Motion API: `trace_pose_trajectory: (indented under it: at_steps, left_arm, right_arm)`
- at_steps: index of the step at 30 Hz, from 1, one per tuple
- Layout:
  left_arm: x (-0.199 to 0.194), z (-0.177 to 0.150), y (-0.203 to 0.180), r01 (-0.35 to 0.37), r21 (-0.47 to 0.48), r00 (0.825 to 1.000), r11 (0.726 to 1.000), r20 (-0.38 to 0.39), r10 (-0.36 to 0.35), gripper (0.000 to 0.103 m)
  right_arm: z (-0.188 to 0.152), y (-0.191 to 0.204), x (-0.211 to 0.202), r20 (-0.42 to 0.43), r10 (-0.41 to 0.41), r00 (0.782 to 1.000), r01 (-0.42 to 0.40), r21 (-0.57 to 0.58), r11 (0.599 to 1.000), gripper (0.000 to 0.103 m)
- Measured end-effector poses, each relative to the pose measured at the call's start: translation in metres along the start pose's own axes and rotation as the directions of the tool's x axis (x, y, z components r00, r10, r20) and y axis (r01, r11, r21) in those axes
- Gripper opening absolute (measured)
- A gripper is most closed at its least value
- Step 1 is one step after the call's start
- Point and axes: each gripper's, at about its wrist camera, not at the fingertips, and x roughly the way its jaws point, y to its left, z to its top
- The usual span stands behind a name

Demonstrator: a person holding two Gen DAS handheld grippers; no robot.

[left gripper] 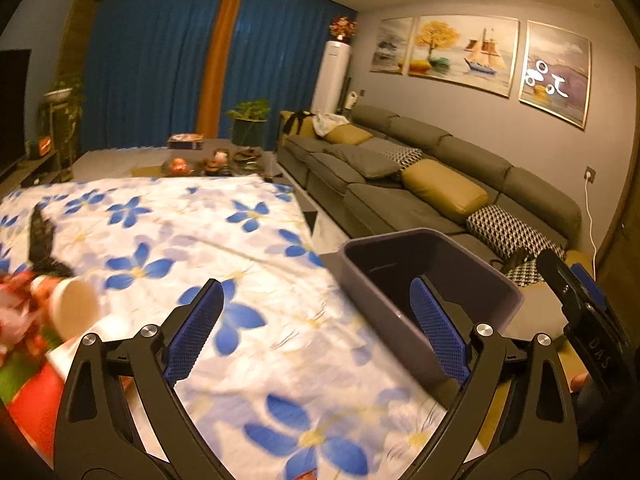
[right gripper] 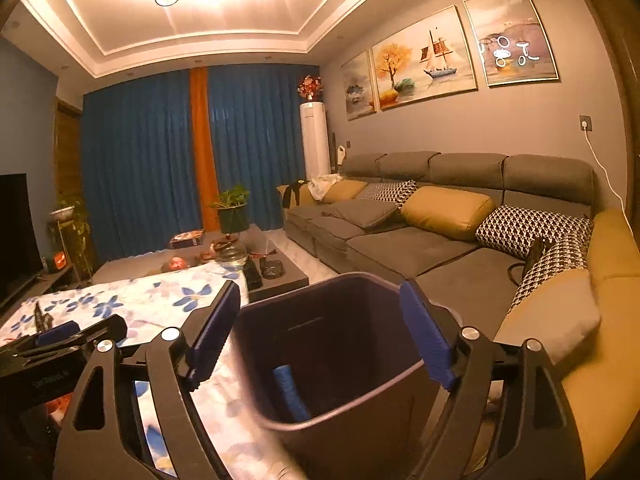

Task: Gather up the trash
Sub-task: 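Move both tools back over the remaining trash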

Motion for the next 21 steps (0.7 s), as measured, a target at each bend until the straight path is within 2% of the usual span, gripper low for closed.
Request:
trace_pose_trajectory:
  at_steps: [4, 9, 14, 21]
  left_arm:
    - [-0.035, -0.008, 0.022, -0.054, -0.010, 0.998, 0.998, 0.030, 0.054, 0.093]
    - [-0.083, -0.022, 0.056, -0.153, -0.026, 0.985, 0.988, 0.081, 0.155, 0.093]
    - [-0.129, -0.037, 0.105, -0.263, -0.083, 0.957, 0.961, 0.108, 0.271, 0.093]
    - [-0.181, -0.060, 0.170, -0.394, -0.152, 0.907, 0.906, 0.094, 0.410, 0.093]
  right_arm:
    - [-0.005, 0.018, -0.020, -0.003, 0.040, 0.999, -0.040, -0.001, 0.999, 0.081]
    - [-0.014, 0.049, -0.045, -0.005, 0.114, 0.993, -0.114, -0.023, 0.993, 0.081]
    - [-0.025, 0.086, -0.064, -0.015, 0.196, 0.980, -0.197, -0.062, 0.979, 0.081]
    - [-0.052, 0.152, -0.078, -0.095, 0.328, 0.940, -0.338, -0.136, 0.931, 0.081]
